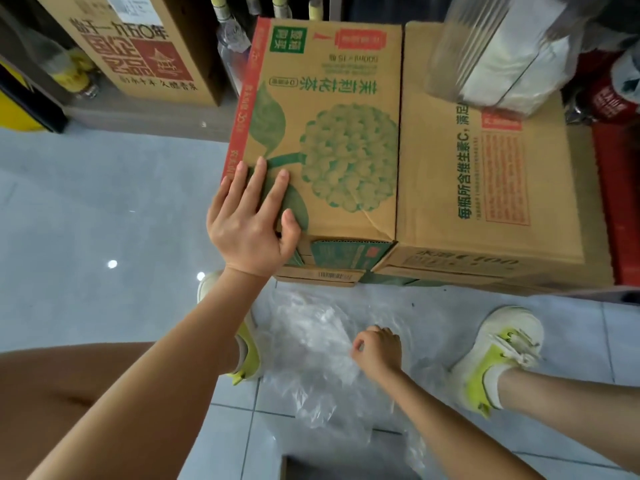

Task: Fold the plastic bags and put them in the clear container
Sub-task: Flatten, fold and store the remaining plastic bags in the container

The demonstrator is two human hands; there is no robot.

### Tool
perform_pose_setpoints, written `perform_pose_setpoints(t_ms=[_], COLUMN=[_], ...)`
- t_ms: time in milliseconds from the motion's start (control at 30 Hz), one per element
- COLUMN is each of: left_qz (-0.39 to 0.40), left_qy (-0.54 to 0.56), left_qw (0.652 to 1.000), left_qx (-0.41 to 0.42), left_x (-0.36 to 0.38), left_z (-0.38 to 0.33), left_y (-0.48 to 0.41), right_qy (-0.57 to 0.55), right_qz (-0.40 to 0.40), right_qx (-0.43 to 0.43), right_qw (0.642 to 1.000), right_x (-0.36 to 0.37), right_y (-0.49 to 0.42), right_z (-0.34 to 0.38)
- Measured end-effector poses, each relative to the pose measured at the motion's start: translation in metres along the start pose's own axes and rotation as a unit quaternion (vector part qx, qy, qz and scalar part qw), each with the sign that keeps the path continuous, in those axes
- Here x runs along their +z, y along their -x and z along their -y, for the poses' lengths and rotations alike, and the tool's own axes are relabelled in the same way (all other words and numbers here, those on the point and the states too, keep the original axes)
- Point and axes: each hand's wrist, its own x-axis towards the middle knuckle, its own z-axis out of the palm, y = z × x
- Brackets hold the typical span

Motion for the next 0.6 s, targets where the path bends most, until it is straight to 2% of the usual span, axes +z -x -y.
perform_pose_setpoints(t_ms=[100,233,333,400,500,567,600], left_qz=[0.035,0.125,0.247,0.284,0.288,0.352,0.392], left_qy=[0.009,0.025,0.062,0.134,0.260,0.323,0.345], left_qw=[0.999,0.991,0.958,0.936,0.917,0.877,0.851], left_qx=[-0.019,-0.051,-0.128,-0.160,-0.088,-0.048,-0.056], left_x=[-0.005,-0.020,-0.039,-0.058,-0.091,-0.106,-0.110], left_z=[-0.002,-0.008,-0.017,-0.027,-0.052,-0.066,-0.070], left_y=[-0.001,-0.007,-0.017,-0.028,-0.039,-0.046,-0.049], right_qy=[-0.047,-0.110,-0.177,-0.208,-0.233,-0.251,-0.268], right_qz=[-0.009,0.013,0.004,-0.003,-0.005,0.001,0.003], right_qx=[-0.059,-0.124,-0.171,-0.201,-0.234,-0.253,-0.258], right_qw=[0.997,0.986,0.969,0.957,0.944,0.934,0.928], right_x=[-0.044,-0.119,-0.176,-0.209,-0.253,-0.276,-0.286], right_y=[0.012,0.039,0.066,0.085,0.111,0.123,0.129], right_z=[0.003,0.010,0.013,0.014,0.015,0.014,0.013])
